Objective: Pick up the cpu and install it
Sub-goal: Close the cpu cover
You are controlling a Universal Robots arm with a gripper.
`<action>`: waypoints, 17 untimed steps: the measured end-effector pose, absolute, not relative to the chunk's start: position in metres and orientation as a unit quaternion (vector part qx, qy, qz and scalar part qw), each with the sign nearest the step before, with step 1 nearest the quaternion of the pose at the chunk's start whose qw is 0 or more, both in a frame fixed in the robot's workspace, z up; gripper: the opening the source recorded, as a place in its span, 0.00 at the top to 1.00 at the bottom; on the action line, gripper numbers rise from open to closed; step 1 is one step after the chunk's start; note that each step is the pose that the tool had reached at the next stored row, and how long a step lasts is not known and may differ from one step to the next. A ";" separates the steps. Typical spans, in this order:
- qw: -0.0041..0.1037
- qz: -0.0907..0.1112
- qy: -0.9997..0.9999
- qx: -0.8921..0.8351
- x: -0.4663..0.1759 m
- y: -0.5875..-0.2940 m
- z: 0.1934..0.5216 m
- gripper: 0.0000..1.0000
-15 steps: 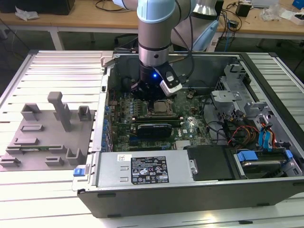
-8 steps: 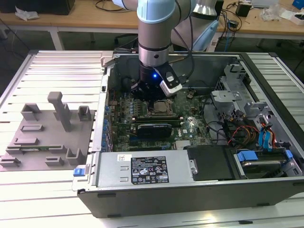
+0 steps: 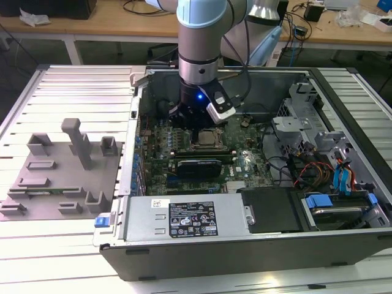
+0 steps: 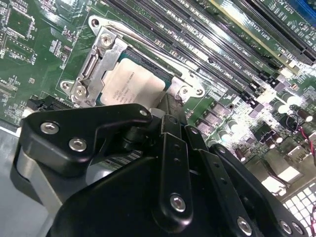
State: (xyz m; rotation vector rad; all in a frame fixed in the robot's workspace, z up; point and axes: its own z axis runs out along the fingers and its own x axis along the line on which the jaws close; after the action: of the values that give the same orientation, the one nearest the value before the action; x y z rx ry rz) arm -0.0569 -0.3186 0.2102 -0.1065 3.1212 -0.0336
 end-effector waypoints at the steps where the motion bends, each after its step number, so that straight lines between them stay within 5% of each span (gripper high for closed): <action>1: 0.009 -0.011 0.999 -0.034 -0.057 -0.319 0.210 0.89; 17: 0.011 -0.011 0.999 -0.034 -0.057 -0.309 0.201 0.89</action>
State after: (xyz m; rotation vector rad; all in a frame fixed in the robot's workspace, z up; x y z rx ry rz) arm -0.0571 -0.3092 0.2014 -0.1064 3.1177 -0.0343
